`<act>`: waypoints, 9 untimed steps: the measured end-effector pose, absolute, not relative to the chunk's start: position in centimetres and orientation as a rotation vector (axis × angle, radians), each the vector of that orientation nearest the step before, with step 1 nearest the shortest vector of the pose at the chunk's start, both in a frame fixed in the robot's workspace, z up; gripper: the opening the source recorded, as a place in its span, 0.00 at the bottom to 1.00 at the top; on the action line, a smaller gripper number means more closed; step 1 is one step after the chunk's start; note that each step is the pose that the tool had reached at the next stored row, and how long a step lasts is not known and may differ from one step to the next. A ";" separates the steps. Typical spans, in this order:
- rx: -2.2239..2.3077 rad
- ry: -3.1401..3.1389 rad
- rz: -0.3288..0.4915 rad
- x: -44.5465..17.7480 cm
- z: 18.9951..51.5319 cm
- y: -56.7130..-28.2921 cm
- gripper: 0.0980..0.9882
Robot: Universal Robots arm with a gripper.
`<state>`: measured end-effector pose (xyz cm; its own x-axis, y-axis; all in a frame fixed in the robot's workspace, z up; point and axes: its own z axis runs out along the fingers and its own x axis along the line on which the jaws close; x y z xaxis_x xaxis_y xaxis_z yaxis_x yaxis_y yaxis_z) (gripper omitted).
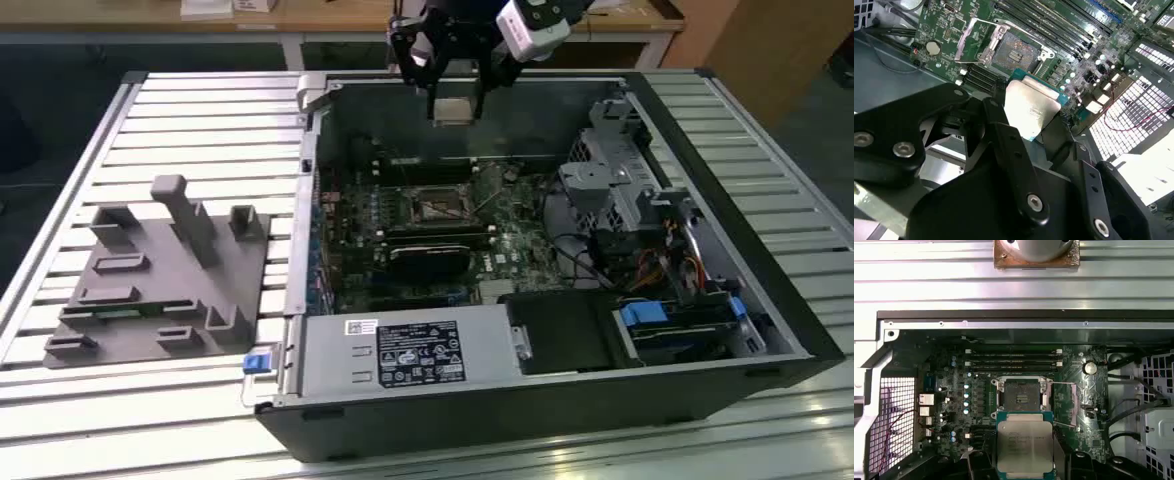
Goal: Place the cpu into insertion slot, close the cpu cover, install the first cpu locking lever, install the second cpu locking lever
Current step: 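Place the cpu into insertion slot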
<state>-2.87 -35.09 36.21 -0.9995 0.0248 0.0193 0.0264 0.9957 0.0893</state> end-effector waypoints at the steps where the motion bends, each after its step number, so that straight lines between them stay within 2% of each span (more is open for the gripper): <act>1: -0.040 -3.120 -0.140 -2.9 36.2 -35.1 0.49; 9: -0.040 -3.120 -0.140 -2.9 36.2 -35.1 0.49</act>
